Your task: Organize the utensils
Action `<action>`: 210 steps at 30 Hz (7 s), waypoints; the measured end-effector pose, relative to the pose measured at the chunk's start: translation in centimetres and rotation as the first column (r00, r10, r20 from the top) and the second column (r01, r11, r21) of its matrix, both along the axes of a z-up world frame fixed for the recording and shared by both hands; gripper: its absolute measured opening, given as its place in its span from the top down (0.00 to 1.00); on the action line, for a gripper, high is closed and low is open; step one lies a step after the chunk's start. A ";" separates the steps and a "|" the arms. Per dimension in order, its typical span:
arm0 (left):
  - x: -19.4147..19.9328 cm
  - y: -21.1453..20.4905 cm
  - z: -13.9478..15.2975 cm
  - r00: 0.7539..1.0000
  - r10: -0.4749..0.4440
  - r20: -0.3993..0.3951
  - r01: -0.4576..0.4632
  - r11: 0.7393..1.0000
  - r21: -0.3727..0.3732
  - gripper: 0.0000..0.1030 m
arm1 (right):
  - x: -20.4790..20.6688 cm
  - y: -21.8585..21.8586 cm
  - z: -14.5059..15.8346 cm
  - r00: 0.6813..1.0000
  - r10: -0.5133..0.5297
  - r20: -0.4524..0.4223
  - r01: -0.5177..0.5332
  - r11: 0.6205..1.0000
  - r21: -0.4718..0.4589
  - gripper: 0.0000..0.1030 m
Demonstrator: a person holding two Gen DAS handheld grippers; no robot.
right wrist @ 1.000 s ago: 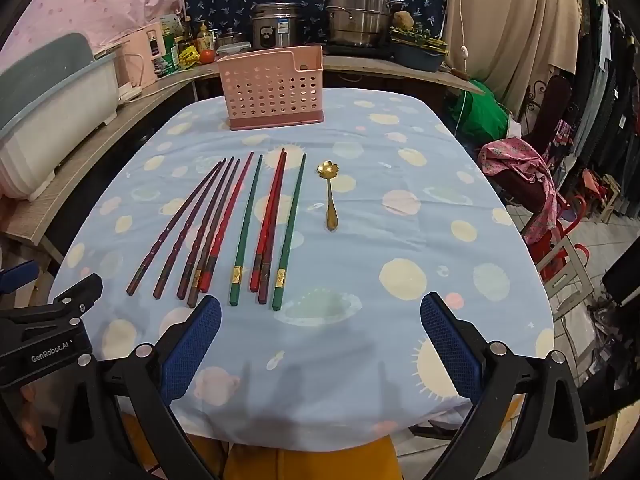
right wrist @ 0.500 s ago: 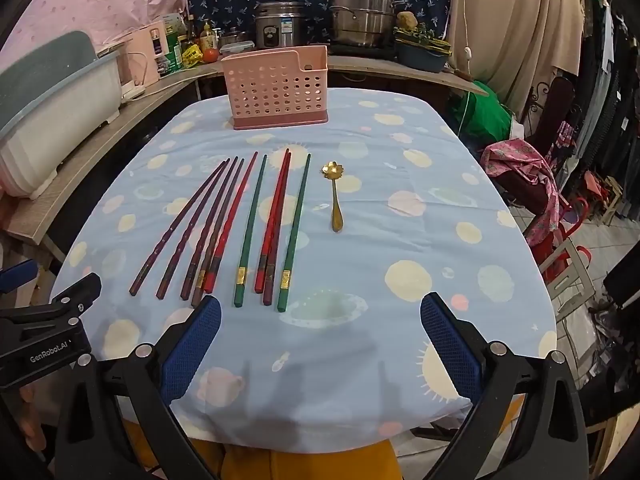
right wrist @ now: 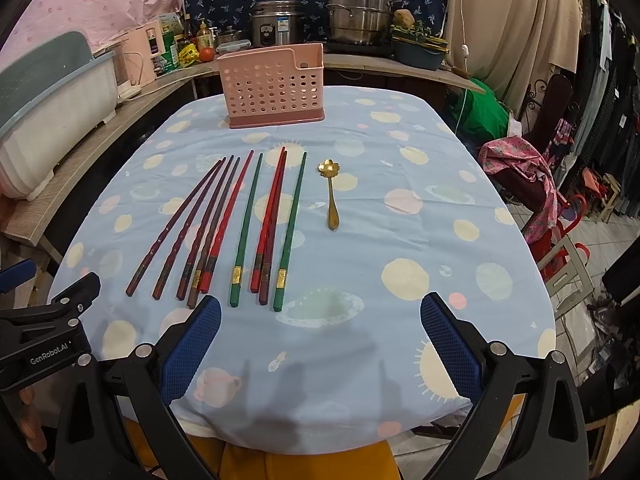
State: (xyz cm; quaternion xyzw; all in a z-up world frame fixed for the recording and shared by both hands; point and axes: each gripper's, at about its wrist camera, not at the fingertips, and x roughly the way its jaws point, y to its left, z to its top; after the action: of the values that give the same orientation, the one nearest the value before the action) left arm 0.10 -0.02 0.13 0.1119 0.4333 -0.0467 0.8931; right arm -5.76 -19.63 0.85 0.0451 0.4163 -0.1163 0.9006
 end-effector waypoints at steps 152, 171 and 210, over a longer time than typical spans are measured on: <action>8.6 1.3 -7.0 0.974 -0.008 -0.226 -0.033 0.984 -0.175 0.91 | 11.6 -7.7 -6.9 0.998 -0.020 -0.054 0.035 0.956 0.290 0.90; 8.1 1.9 -2.7 0.989 -0.023 -0.145 -0.012 0.971 -0.239 0.93 | 10.0 -6.4 -6.2 0.997 0.026 -0.073 -0.006 0.963 0.271 0.91; 21.5 -0.7 20.8 0.935 0.004 0.354 0.118 0.939 -0.324 0.93 | 22.6 -11.0 13.3 0.944 0.039 0.327 -0.096 0.982 0.161 0.98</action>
State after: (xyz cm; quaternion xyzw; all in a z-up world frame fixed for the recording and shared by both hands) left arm 21.57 -0.68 20.96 -0.0248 0.2499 -0.1264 0.9597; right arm 16.82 -30.67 14.13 0.1277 0.2737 -0.0393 0.9525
